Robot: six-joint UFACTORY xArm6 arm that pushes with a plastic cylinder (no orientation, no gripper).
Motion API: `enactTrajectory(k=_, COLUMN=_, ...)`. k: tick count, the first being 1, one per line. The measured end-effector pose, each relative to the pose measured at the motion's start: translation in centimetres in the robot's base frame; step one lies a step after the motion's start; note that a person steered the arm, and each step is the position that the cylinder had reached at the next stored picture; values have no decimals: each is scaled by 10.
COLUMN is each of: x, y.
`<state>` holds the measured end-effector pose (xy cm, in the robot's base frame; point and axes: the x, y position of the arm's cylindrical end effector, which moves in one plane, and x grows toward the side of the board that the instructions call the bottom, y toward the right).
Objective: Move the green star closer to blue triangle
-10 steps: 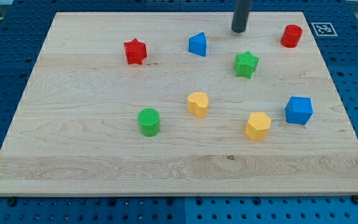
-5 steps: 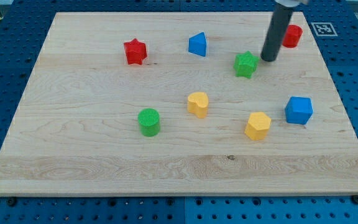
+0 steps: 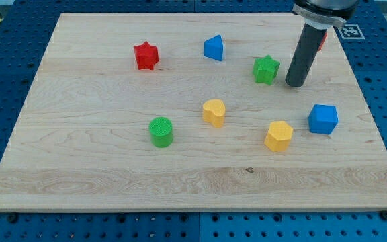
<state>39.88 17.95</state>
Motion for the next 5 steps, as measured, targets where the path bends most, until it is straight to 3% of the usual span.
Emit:
enactTrajectory(k=2, x=-17, y=-78)
enactTrajectory(k=3, x=-38, y=-94)
enactTrajectory(k=5, x=-39, y=-94)
